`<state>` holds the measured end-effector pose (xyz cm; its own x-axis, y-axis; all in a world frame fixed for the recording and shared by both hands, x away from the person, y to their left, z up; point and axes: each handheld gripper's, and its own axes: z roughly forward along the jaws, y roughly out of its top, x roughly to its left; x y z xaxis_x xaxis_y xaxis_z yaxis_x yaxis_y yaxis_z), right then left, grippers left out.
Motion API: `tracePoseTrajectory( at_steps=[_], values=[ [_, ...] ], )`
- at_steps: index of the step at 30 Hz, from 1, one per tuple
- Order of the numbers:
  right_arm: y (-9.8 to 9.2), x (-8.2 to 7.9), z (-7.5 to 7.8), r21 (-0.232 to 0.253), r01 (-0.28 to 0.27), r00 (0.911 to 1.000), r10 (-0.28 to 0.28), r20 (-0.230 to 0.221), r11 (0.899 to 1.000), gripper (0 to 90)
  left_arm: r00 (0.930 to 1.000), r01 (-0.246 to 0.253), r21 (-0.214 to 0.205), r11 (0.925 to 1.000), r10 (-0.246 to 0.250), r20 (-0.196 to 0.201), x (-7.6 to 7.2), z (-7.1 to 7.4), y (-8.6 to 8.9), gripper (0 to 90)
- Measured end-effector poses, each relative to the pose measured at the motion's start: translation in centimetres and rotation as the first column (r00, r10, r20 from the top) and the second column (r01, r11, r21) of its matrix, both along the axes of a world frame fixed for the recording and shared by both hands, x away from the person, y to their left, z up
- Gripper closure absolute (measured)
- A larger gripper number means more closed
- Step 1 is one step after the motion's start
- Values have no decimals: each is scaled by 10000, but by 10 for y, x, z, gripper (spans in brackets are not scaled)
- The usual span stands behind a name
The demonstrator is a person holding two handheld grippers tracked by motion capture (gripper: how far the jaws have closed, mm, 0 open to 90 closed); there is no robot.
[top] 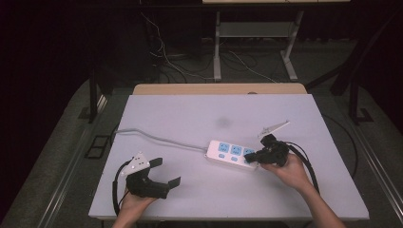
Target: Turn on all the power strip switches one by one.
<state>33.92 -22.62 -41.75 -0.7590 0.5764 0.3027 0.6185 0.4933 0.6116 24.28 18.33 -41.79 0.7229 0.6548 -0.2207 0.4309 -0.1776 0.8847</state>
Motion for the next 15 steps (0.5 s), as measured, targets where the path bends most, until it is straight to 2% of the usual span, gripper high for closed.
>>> tracePoseTrajectory(
  at_steps=[3, 4, 11, 15],
  values=[
    [-1, -1, -1, -151, -2, 9997, 6, 238, 9999, 900, 10000, 10, 24, 10000, -10, -13, 0, 0, 0, 0],
    [-4, 0, -2, 71, 20, 9999, -21, 150, 10000, 900, 10000, 17, 21, 10000, -17, -5, 0, 0, 0, 0],
    [-8, -3, -8, 490, 152, 9998, -159, 135, 9987, 900, 10000, -11, 4, 10000, 11, 5, 0, 0, 0, 0],
    [-7, -3, -8, 400, 83, 9999, -89, 131, 9992, 900, 10000, 23, 40, 10000, -23, 7, 0, 0, -1, 0]
  ],
)
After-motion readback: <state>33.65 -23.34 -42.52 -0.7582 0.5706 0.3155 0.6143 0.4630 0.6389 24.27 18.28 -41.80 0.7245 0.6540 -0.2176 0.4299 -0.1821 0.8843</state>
